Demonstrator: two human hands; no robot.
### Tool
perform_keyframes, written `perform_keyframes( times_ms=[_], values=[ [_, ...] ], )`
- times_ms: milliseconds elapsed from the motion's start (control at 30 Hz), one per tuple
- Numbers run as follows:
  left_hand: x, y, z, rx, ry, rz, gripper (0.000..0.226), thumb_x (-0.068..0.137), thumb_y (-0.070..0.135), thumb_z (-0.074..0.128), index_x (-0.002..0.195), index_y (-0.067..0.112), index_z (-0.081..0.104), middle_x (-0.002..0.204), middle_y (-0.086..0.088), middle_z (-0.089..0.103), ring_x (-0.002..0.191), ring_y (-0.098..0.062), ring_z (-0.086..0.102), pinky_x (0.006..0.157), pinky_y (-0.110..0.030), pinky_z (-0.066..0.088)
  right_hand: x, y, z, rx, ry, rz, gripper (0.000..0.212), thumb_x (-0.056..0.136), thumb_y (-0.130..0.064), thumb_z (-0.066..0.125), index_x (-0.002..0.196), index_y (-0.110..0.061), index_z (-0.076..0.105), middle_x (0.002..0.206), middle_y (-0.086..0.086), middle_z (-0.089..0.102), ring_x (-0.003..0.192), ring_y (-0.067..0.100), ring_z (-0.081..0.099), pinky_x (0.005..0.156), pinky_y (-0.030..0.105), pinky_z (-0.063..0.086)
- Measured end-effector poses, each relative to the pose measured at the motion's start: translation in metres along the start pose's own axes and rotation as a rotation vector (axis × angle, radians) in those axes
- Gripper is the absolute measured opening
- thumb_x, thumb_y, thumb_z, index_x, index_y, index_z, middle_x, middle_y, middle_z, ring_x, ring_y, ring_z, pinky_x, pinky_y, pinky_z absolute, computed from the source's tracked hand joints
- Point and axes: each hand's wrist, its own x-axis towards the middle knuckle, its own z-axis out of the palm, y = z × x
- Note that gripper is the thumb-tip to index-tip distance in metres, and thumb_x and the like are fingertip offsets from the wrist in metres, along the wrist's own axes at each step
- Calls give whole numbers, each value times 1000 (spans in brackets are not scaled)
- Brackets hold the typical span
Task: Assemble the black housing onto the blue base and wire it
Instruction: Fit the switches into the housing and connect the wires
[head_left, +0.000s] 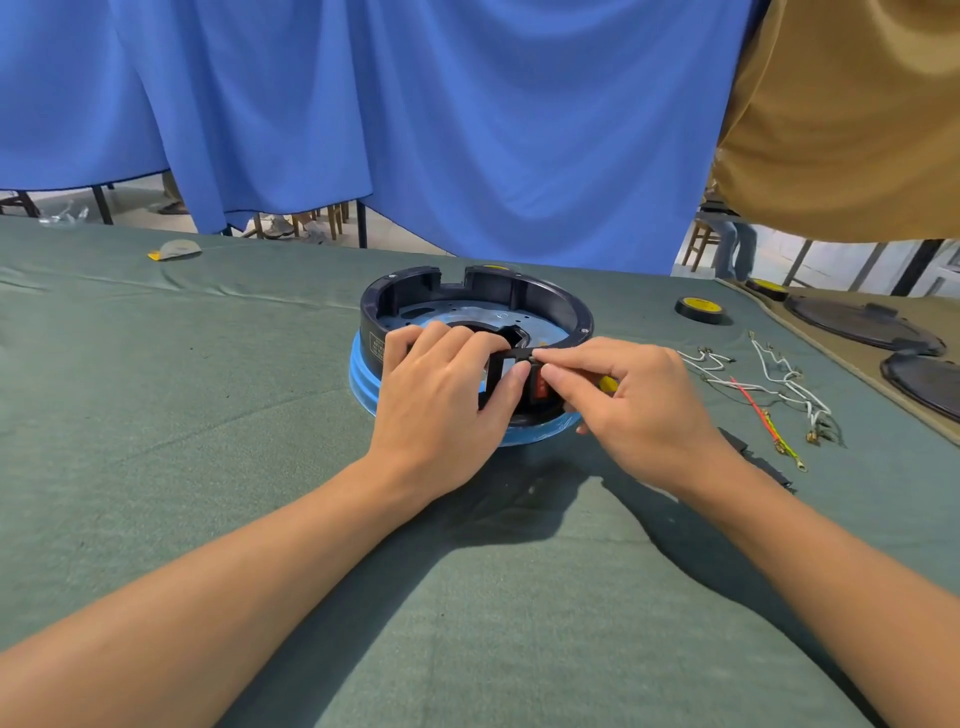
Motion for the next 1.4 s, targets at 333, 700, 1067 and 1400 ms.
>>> perform_keyframes(
  times_ms=[333,700,1067,1400],
  values=[
    [1,0,0,-25,-8,8,34,87,42,62,96,10,70,87,2,69,84,-23,61,88,-33,29,37,-9,-20,-49,-188,104,2,78,-21,78,79,-22,76,74,-5,70,68,9,63,70,23,48],
    [2,2,-3,-61,-68,-4,42,77,48,69,103,16,63,92,14,56,94,-15,51,86,-27,21,50,1,-28,-5,-357,87,7,81,-26,76,87,-27,79,86,-13,66,76,6,60,70,21,45],
    [22,-7,-8,-181,-236,-63,35,74,53,77,89,28,57,80,24,54,86,-10,52,85,-28,21,52,8,-26,125,-352,165,7,78,-21,80,80,-27,80,74,-16,70,63,-5,59,60,8,40],
    [18,-5,-5,-122,-187,-70,44,69,55,79,90,26,53,82,12,62,78,-12,50,83,-28,21,43,3,-23,106,-305,139,7,80,-24,77,86,-25,80,86,20,69,69,30,54,67,36,46]
  ],
)
